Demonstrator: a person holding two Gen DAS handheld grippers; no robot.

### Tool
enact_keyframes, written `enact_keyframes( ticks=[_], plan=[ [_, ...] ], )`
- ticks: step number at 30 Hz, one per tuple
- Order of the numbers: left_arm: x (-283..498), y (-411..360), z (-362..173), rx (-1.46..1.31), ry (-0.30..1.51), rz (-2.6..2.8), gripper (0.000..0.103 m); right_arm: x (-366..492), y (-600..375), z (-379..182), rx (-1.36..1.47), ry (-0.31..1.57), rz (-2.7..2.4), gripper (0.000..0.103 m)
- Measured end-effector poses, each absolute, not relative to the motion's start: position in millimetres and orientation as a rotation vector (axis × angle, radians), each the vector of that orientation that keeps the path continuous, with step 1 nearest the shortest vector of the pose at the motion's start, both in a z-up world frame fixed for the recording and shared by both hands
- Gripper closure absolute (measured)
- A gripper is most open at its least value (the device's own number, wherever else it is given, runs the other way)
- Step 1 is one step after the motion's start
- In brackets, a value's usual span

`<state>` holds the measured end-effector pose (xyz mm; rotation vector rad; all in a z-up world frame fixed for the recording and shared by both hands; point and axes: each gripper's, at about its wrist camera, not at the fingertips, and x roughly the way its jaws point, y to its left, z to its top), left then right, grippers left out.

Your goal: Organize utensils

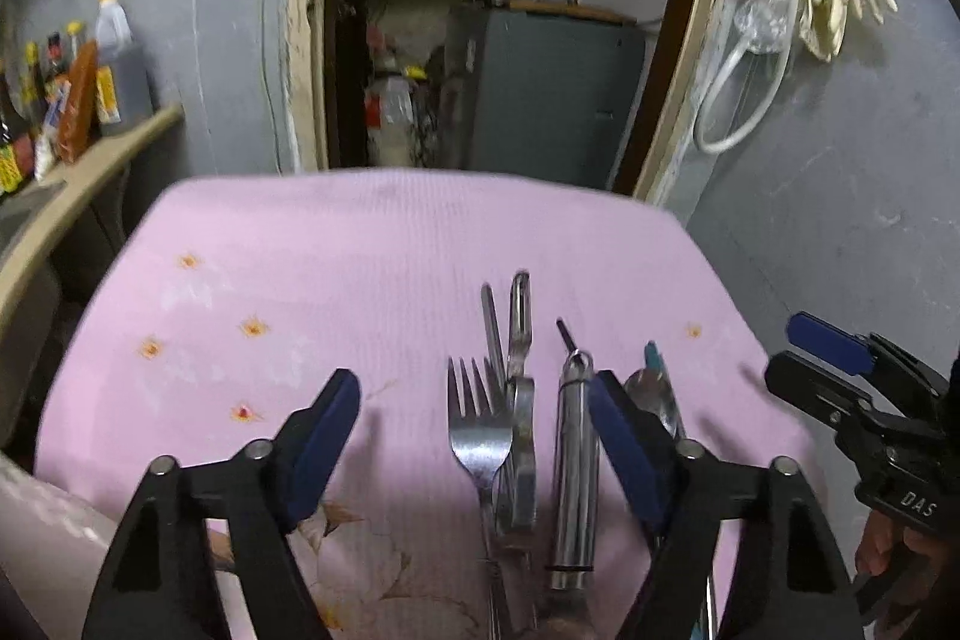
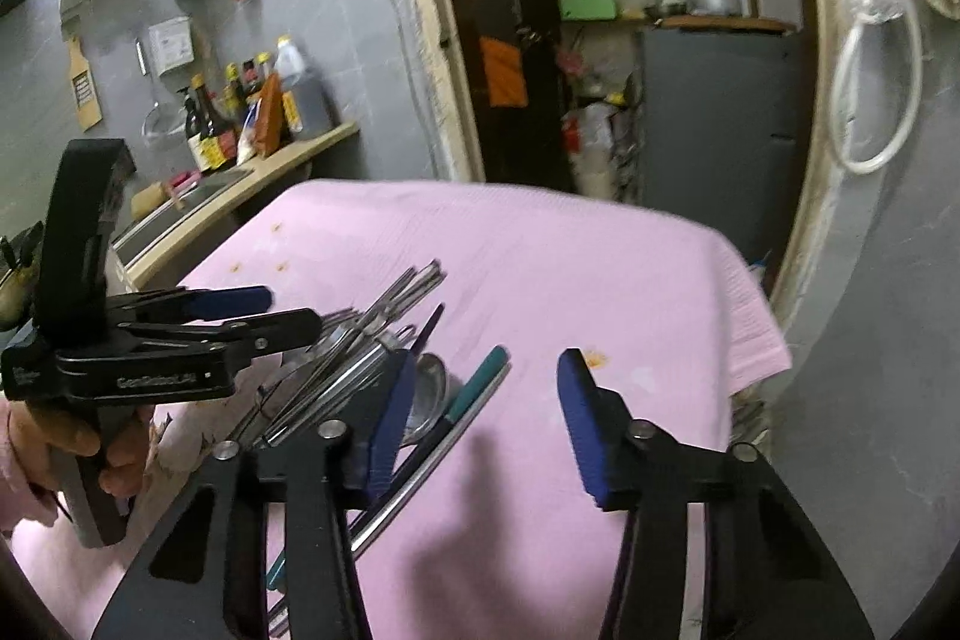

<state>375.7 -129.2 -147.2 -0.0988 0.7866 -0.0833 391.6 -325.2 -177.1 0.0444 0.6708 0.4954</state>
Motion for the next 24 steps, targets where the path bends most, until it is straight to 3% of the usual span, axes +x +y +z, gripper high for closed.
enact_keyframes(
  ticks=[8, 11, 19, 22, 24],
  plan=[
    [392.8, -120.6, -168.6, -0.165, 0.910, -0.145, 0.057, 410.9, -302.5, -194.3, 0.020, 0.764, 0.613, 0.070],
    [397.0, -114.4, -168.0, -0.216, 0.929, -0.162, 0.059, 420.6, -295.4, -199.5, 0.022, 0.802, 0.653, 0.074],
    [411.2, -107.5, -170.2, -0.322, 1.008, -0.211, 0.077, 435.8, -285.5, -207.8, 0.022, 0.866, 0.702, 0.085],
    [411.9, -106.8, -169.6, -0.335, 1.018, -0.208, 0.081, 438.0, -282.9, -208.7, 0.015, 0.898, 0.709, 0.094],
    [411.1, -106.1, -167.4, -0.352, 1.009, -0.210, 0.093, 436.4, -280.2, -210.0, -0.003, 0.915, 0.709, 0.095]
  ],
)
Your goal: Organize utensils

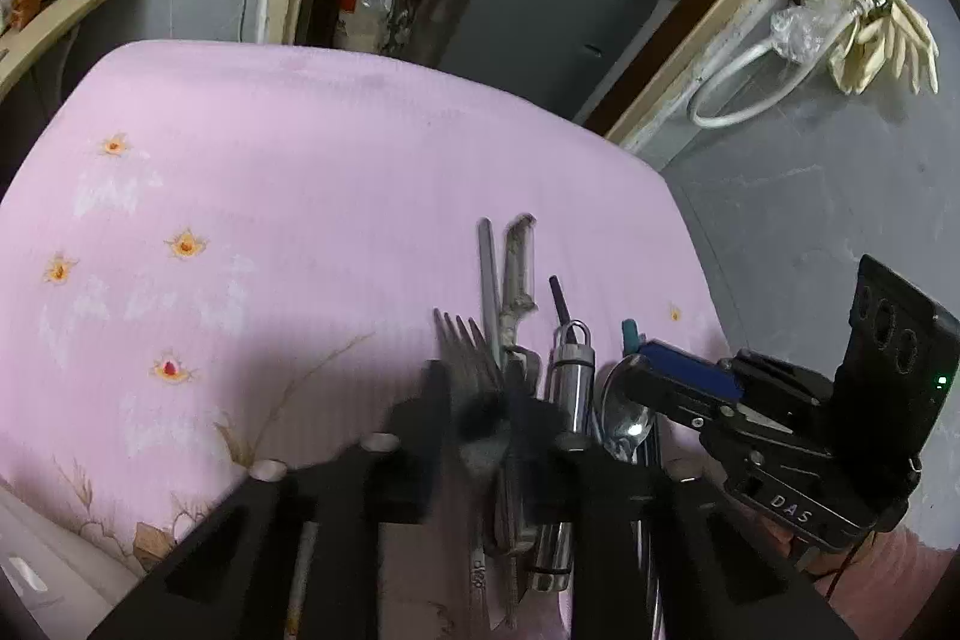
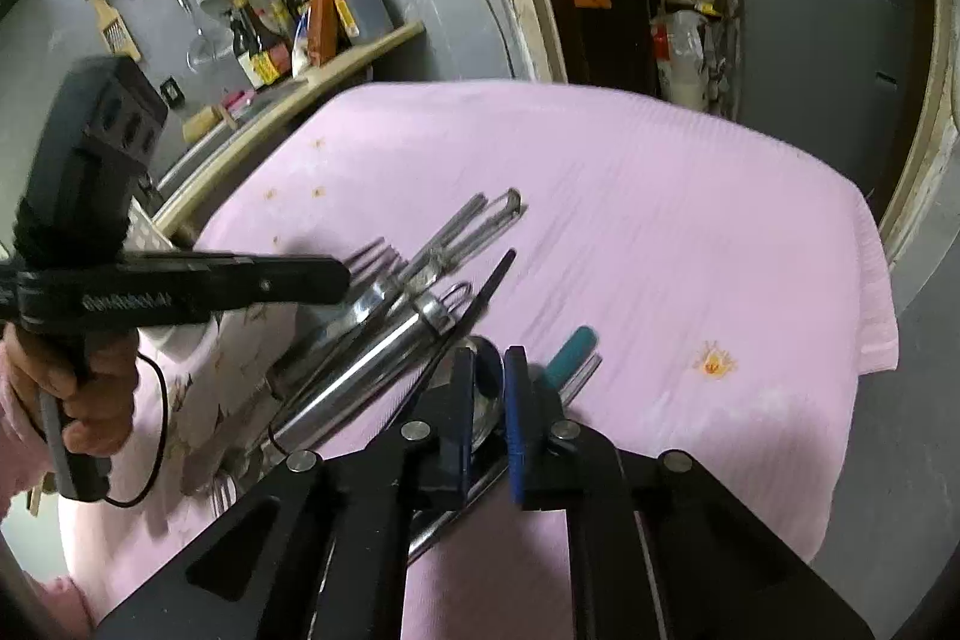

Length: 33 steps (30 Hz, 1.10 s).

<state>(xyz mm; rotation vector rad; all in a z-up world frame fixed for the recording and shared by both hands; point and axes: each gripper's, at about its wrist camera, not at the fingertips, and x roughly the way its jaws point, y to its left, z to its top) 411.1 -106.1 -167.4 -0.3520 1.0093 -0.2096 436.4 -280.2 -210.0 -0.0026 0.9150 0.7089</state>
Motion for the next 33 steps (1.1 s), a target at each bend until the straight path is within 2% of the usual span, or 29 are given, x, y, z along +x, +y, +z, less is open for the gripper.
enact_keyframes(
  ticks=[5, 12, 27, 33],
  plan=[
    [405.6, -108.6, -164.6, -0.340, 1.025, -0.210, 0.095, 425.5, -279.2, -201.8, -0.023, 0.907, 0.704, 0.100],
    [394.9, -108.5, -157.7, -0.328, 1.046, -0.228, 0.098, 402.8, -294.0, -177.6, 0.003, 0.851, 0.658, 0.101],
    [327.4, -123.9, -113.0, -0.221, 0.909, -0.223, 0.100, 321.3, -313.7, -123.9, 0.020, 0.705, 0.528, 0.101],
    [288.7, -125.0, -88.4, -0.207, 0.800, -0.245, 0.100, 290.3, -316.4, -101.9, 0.047, 0.639, 0.473, 0.101]
  ],
)
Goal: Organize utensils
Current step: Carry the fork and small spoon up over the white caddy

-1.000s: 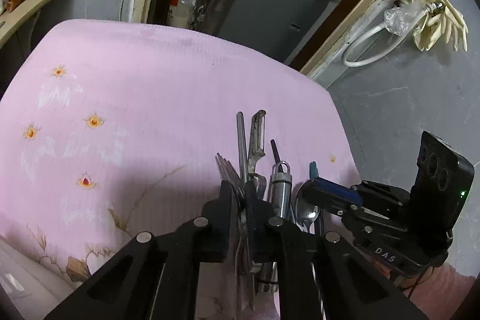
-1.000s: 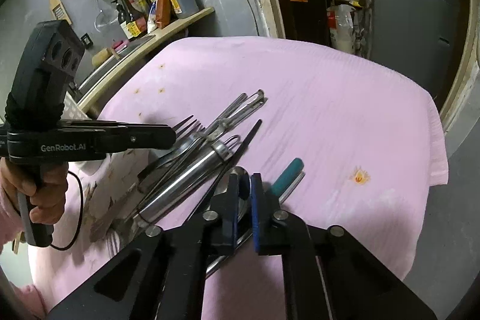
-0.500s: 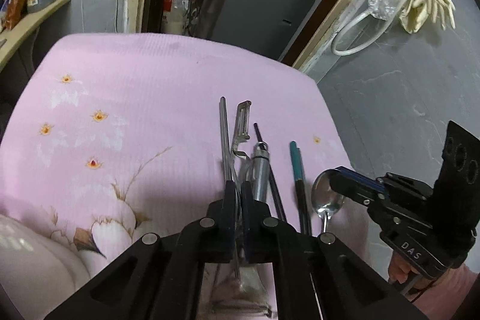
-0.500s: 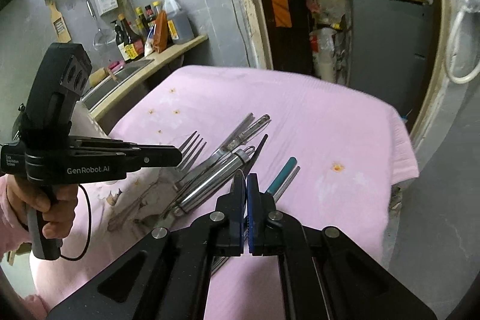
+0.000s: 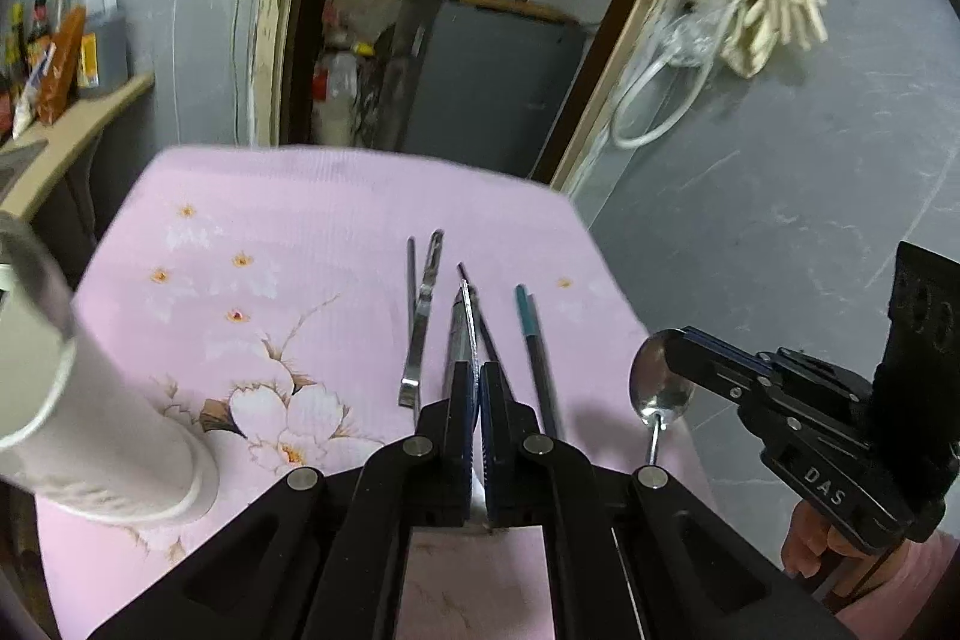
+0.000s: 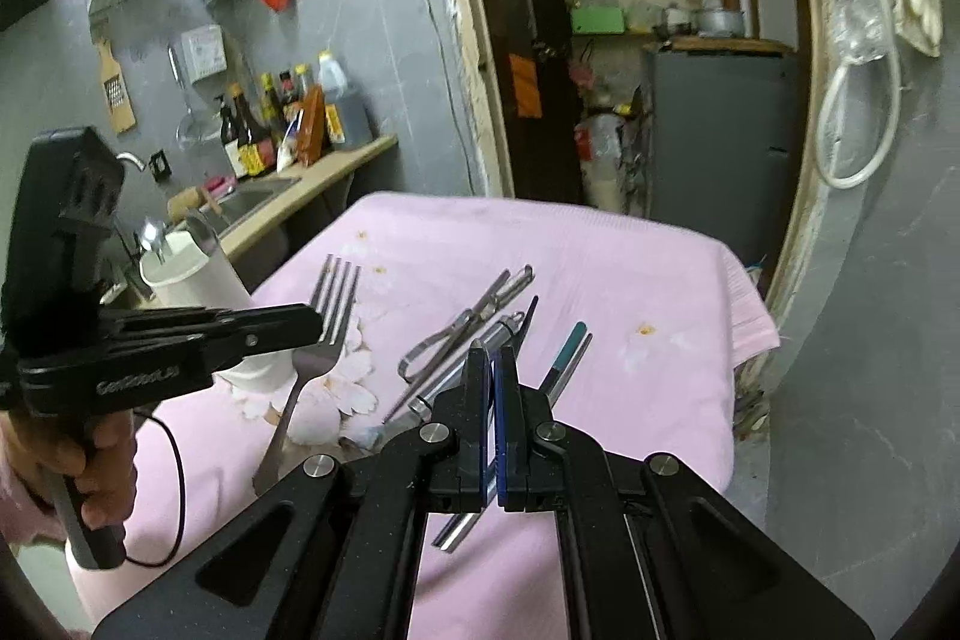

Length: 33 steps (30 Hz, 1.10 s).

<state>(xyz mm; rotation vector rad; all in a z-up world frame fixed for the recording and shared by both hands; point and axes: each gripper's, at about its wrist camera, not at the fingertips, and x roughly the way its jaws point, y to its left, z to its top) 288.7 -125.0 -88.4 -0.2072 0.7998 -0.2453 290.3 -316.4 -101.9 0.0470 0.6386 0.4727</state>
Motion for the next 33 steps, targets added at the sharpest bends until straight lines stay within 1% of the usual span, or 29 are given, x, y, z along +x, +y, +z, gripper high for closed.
enact_keyframes(
  ticks=[7, 13, 18, 26, 29, 33],
  plan=[
    [249.3, -115.1, -59.3, -0.218, 0.698, -0.262, 0.100, 266.7, -310.8, -70.8, 0.075, 0.571, 0.434, 0.101],
    [226.0, -89.5, -23.1, -0.279, 0.611, -0.273, 0.100, 252.0, -288.8, -27.4, 0.077, 0.465, 0.415, 0.101],
    [215.9, -59.8, 11.4, -0.288, 0.530, -0.279, 0.100, 246.5, -252.5, 11.1, 0.055, 0.370, 0.423, 0.101],
    [217.6, 19.4, 49.3, -0.319, 0.422, -0.239, 0.100, 252.8, -173.4, 49.8, 0.035, 0.260, 0.458, 0.101],
    [222.8, 52.0, 52.4, -0.359, 0.389, -0.218, 0.100, 255.9, -142.9, 52.4, -0.002, 0.232, 0.456, 0.101],
    [234.6, 101.6, 43.2, -0.459, 0.348, -0.202, 0.100, 255.7, -113.5, 47.7, -0.077, 0.194, 0.442, 0.101]
  ],
)
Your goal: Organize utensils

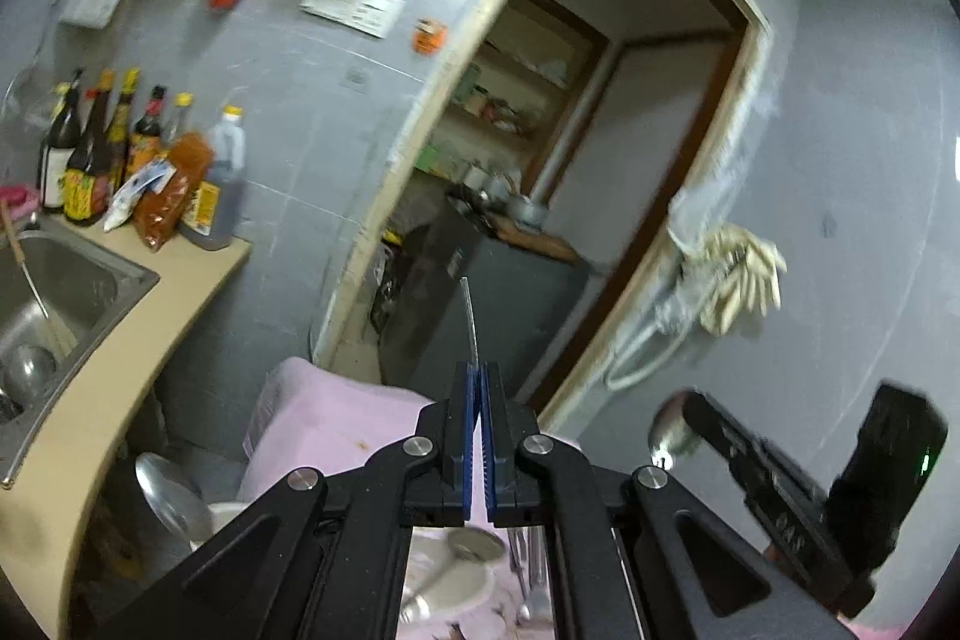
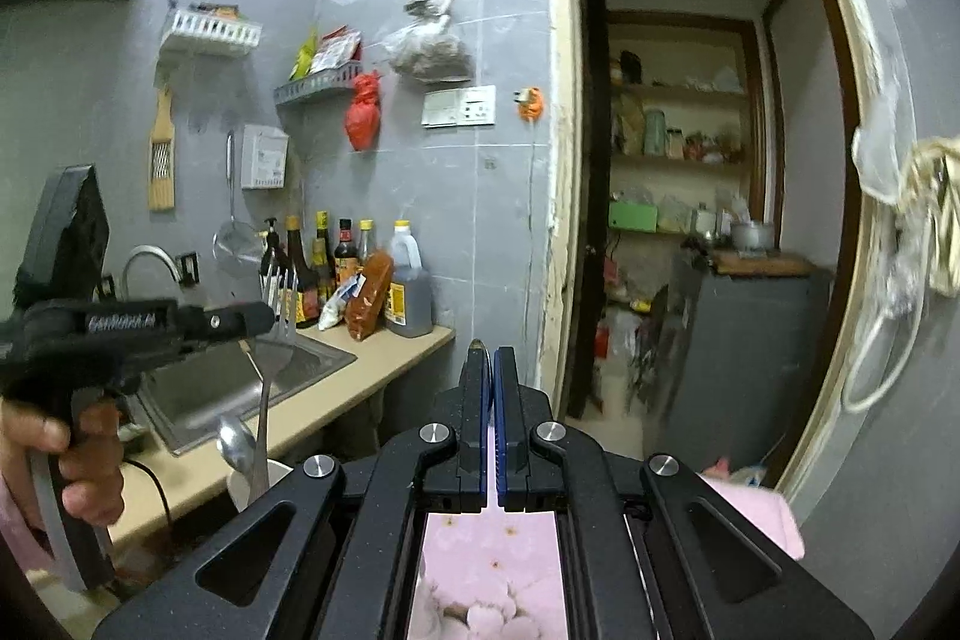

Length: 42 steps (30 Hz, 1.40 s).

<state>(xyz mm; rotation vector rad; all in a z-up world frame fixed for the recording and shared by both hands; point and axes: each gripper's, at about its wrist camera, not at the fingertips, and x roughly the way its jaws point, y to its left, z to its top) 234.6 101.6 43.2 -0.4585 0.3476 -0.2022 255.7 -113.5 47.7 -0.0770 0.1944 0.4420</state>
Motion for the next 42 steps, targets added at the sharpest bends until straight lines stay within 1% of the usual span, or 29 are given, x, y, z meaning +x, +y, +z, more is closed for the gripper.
enact_keyframes(
  ticks=[2, 6, 14, 24, 32, 34, 36, 40, 42],
  plan=[
    [242.2, 123.9, 30.8, -0.523, 0.328, -0.193, 0.100, 255.0, -99.4, 43.5, -0.117, 0.176, 0.430, 0.101],
    [251.8, 144.3, 9.5, -0.558, 0.294, -0.161, 0.100, 251.5, -76.3, 35.2, -0.197, 0.136, 0.409, 0.101],
    [259.1, 148.7, -19.4, -0.539, 0.278, -0.148, 0.100, 250.9, -59.8, 11.6, -0.264, 0.147, 0.402, 0.101],
    [246.3, 139.0, -44.5, -0.481, 0.346, -0.132, 0.100, 255.8, -57.6, -13.8, -0.246, 0.213, 0.447, 0.101],
    [234.8, 131.5, -48.9, -0.426, 0.411, -0.110, 0.099, 259.6, -67.8, -14.8, -0.167, 0.283, 0.477, 0.100],
    [230.6, 131.3, -47.9, -0.418, 0.422, -0.104, 0.099, 260.9, -71.5, -14.9, -0.143, 0.307, 0.486, 0.096],
    [225.8, 130.7, -45.7, -0.412, 0.436, -0.095, 0.099, 260.6, -75.8, -13.8, -0.115, 0.325, 0.487, 0.086],
    [218.0, 126.4, -35.9, -0.389, 0.457, -0.078, 0.099, 252.5, -89.0, -6.5, -0.060, 0.330, 0.480, 0.081],
    [212.9, 122.2, -27.8, -0.368, 0.467, -0.068, 0.097, 245.1, -98.0, 0.8, -0.042, 0.321, 0.470, 0.076]
  ],
)
